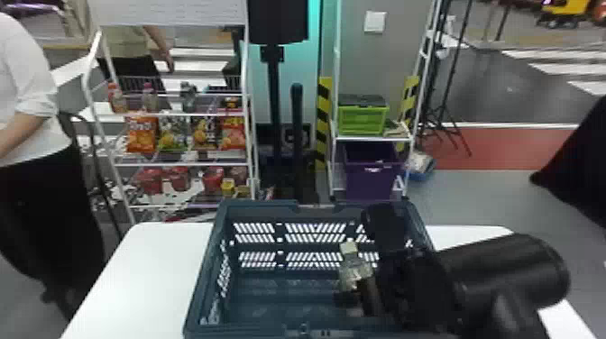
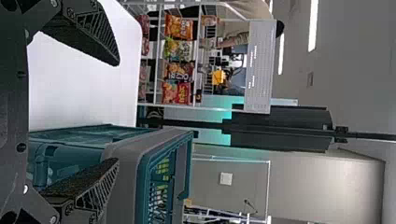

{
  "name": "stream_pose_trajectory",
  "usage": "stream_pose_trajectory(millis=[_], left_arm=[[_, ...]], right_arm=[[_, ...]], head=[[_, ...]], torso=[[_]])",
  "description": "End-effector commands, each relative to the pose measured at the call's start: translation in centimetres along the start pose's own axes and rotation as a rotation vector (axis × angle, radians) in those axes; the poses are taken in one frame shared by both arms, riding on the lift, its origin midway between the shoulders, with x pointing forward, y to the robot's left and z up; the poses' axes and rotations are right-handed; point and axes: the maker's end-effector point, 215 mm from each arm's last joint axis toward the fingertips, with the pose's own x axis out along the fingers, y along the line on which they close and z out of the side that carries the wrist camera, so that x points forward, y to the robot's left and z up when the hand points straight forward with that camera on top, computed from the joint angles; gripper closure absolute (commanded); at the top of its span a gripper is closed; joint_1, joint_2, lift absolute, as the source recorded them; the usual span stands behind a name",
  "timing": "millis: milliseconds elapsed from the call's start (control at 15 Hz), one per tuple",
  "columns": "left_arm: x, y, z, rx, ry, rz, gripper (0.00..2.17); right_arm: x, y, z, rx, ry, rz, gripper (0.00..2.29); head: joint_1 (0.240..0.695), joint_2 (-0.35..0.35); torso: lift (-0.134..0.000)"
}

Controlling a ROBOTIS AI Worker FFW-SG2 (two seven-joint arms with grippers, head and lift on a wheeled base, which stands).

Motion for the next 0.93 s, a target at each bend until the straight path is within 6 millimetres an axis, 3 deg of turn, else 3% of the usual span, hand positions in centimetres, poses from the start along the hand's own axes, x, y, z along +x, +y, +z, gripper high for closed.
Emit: stream_pose_trajectory(millis=[0,400,600,867], left_arm=[[-0.1,0.0,-0.2,0.002,0.003,0.001,0.16],[-0.1,0.1,-0.2,0.000,0.002,-0.001,0.16],[-0.2,0.1,-0.2,0.000,0.001,0.001,0.16],[-0.2,0.1,-0.1,-0.001,-0.001,0.000,0.16]], right_arm=[[2.0,-0.1,-0.3,-0.011,0.032,-0.004,2.28],[5.3,-1.1,0.0,-0.013,0.035,-0.018,2.26],[5.7,-0.4,0.5,0.000,0.016,0.011,1.78],[5.5,0.1,0.8,0.003,0.005,0.026,1.78]], head=[[0.499,0.000],[0.499,0.000],[0.499,0.000],[0.499,0.000]], torso=[[0.000],[0.000],[0.000],[0.000]])
